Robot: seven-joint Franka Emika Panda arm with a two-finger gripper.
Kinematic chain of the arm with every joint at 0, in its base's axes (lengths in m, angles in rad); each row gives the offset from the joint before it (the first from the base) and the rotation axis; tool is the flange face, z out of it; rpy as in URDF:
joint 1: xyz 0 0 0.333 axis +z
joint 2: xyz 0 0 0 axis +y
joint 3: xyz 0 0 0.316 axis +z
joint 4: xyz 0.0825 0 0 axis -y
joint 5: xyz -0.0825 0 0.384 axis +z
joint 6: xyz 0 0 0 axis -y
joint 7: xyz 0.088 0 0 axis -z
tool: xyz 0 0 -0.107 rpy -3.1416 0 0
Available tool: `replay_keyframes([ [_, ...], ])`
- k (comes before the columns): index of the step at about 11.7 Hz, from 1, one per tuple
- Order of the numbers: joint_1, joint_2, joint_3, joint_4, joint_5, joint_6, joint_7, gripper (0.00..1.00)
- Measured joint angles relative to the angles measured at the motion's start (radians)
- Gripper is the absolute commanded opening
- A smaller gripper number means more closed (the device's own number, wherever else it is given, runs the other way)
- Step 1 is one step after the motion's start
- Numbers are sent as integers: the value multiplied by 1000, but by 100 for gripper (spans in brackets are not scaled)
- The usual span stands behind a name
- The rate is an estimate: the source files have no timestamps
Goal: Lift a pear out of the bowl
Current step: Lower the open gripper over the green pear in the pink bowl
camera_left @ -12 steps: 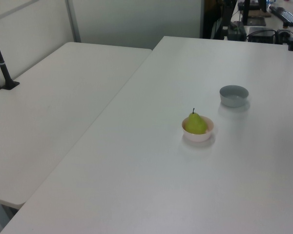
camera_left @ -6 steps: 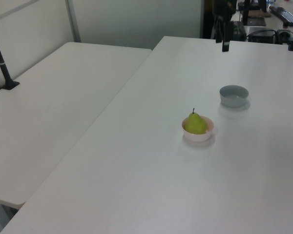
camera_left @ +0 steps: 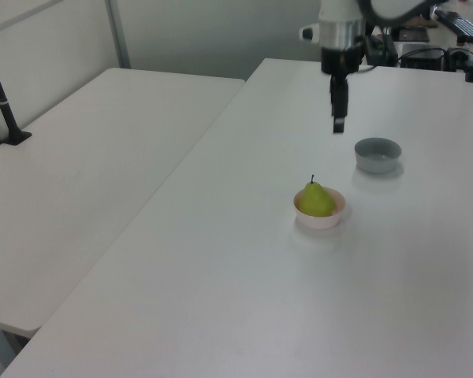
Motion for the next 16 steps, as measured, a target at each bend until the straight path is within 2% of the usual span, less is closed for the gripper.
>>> replay_keyframes([
  [4,81,93,0,-57,0,167,115,97],
  [10,87,182,0,-60,0,231,122,89],
  [14,87,198,0,-80,0,271,122,70],
  [15,87,199,0,-83,-5,271,122,60],
  [16,87,200,0,-86,-10,271,122,41],
])
